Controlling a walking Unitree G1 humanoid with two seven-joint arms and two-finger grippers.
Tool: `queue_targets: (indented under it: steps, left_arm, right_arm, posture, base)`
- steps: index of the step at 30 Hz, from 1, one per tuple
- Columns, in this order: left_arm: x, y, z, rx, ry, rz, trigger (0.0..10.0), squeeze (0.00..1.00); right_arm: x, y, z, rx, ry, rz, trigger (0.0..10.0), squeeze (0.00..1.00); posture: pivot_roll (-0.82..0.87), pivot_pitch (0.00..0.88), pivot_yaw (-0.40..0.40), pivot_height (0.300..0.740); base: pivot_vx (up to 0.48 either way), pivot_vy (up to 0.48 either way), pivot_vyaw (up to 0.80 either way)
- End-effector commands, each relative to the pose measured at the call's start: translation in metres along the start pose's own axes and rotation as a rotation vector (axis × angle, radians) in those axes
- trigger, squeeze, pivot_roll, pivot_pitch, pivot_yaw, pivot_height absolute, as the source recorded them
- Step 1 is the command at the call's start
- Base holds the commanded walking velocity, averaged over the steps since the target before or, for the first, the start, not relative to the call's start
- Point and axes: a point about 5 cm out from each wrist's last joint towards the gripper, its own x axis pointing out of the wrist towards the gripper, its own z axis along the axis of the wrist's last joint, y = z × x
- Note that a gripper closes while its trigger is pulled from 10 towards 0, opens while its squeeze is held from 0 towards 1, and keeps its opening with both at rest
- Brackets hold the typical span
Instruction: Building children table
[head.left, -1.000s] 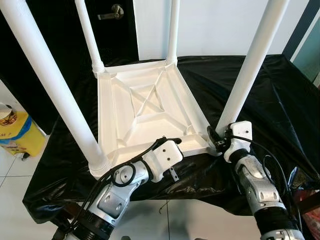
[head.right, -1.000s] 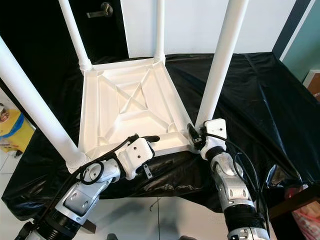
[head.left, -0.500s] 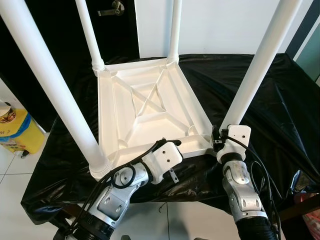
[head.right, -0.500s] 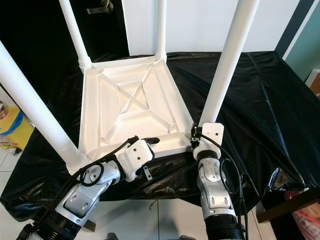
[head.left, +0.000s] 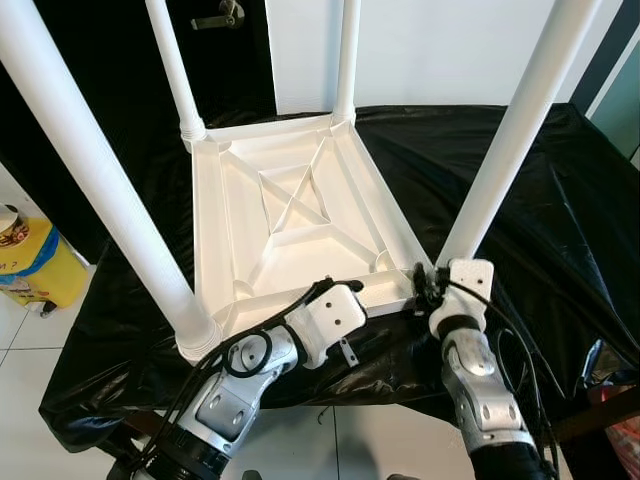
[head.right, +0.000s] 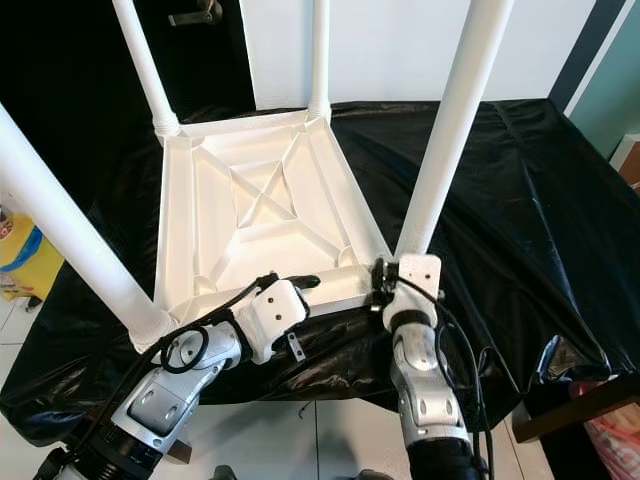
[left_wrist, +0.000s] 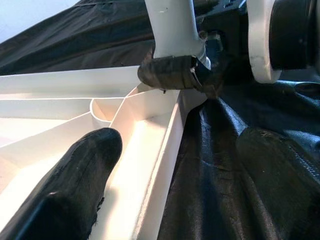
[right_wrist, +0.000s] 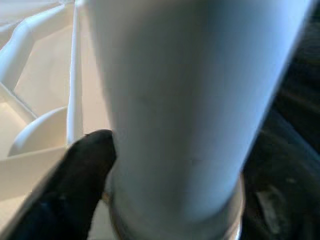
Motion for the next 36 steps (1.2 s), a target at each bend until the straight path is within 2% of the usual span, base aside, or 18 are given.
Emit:
queue_targets:
  steps: [1, 2, 4, 6, 11, 12, 14, 18, 20, 23, 25, 26, 27, 29, 36]
  left_arm:
    - [-0.001, -0.004, -0.002, 0.009, 0.01, -0.013, 10.0, 0.0]
    - [-0.001, -0.004, -0.002, 0.009, 0.01, -0.013, 10.0, 0.0]
    - [-0.002, -0.002, -0.003, 0.011, 0.014, -0.012, 10.0, 0.0]
    - [-0.004, -0.002, -0.003, 0.013, 0.017, -0.01, 10.0, 0.0]
    - [-0.005, -0.001, -0.004, 0.014, 0.021, -0.007, 10.0, 0.0]
    - [-0.007, -0.001, -0.004, 0.014, 0.024, -0.004, 10.0, 0.0]
    - [-0.009, -0.001, -0.003, 0.016, 0.026, 0.0, 10.0, 0.0]
    - [-0.01, 0.001, -0.002, 0.012, 0.023, 0.005, 10.0, 0.0]
    - [-0.01, 0.002, -0.002, 0.007, 0.018, 0.009, 10.0, 0.0]
    - [-0.009, 0.002, -0.001, 0.006, 0.017, 0.013, 10.0, 0.0]
    - [-0.008, 0.003, -0.001, 0.005, 0.014, 0.018, 10.0, 0.0]
    - [-0.005, 0.003, 0.0, 0.004, 0.007, 0.025, 10.0, 0.0]
    - [-0.005, 0.003, 0.0, 0.004, 0.007, 0.025, 10.0, 0.0]
    - [-0.004, 0.004, 0.001, 0.01, 0.001, 0.036, 10.0, 0.0]
    - [-0.004, 0.008, 0.0, 0.014, 0.003, 0.053, 10.0, 0.0]
  right_arm:
    - [-0.005, -0.006, 0.005, 0.011, -0.039, 0.089, 10.0, 1.0]
    - [-0.005, -0.006, 0.005, 0.011, -0.039, 0.089, 10.0, 1.0]
    - [-0.01, -0.018, 0.008, -0.018, -0.067, 0.22, 10.0, 1.0]
    - [-0.012, -0.03, 0.01, -0.051, -0.08, 0.277, 10.0, 1.0]
    - [-0.011, -0.04, 0.011, -0.076, -0.082, 0.318, 10.0, 1.0]
    - [-0.01, -0.044, 0.012, -0.086, -0.072, 0.362, 10.0, 0.02]
    - [-0.004, -0.048, 0.014, -0.111, -0.042, 0.49, 10.0, 0.0]
    - [0.0, -0.047, 0.015, -0.129, -0.03, 0.56, 10.0, 0.0]
    - [0.008, -0.043, 0.017, -0.144, -0.02, 0.618, 10.0, 0.0]
    - [0.013, -0.041, 0.018, -0.146, -0.023, 0.636, 10.0, 0.0]
    - [0.019, -0.037, 0.02, -0.15, -0.024, 0.664, 10.0, 0.0]
    - [0.027, -0.03, 0.021, -0.154, -0.021, 0.702, 10.0, 0.0]
    - [0.027, -0.03, 0.021, -0.154, -0.021, 0.702, 10.0, 0.0]
    - [0.033, -0.022, 0.02, -0.159, -0.021, 0.732, 0.0, 0.0]
    - [0.035, -0.024, 0.015, -0.172, -0.003, 0.746, 0.0, 0.0]
  posture:
    - [-0.06, 0.055, -0.016, 0.74]
    - [-0.06, 0.055, -0.016, 0.74]
    - [-0.06, 0.059, -0.017, 0.74]
    - [-0.05, 0.06, -0.019, 0.74]
    - [-0.04, 0.06, -0.02, 0.74]
    - [-0.03, 0.06, -0.021, 0.74]
    - [-0.02, 0.063, -0.022, 0.74]
    - [-0.02, 0.065, -0.022, 0.74]
    - [-0.02, 0.054, -0.029, 0.74]
    - [-0.02, 0.052, -0.03, 0.74]
    - [-0.01, 0.042, -0.038, 0.74]
    - [-0.01, 0.029, -0.047, 0.74]
    - [-0.01, 0.029, -0.047, 0.74]
    - [0.0, 0.008, -0.06, 0.74]
    - [0.0, 0.0, -0.062, 0.74]
  base:
    - [0.0, 0.0, 0.0]
    - [0.0, 0.0, 0.0]
    - [0.0, 0.0, 0.0]
    - [0.0, 0.0, 0.0]
    - [0.0, 0.0, 0.0]
    - [0.0, 0.0, 0.0]
    - [0.0, 0.0, 0.0]
    - [0.0, 0.0, 0.0]
    - [0.0, 0.0, 0.0]
    - [0.0, 0.0, 0.0]
    - [0.0, 0.0, 0.0]
    - [0.0, 0.0, 0.0]
    - [0.0, 0.0, 0.0]
    - [0.0, 0.0, 0.0]
    - [0.0, 0.0, 0.0]
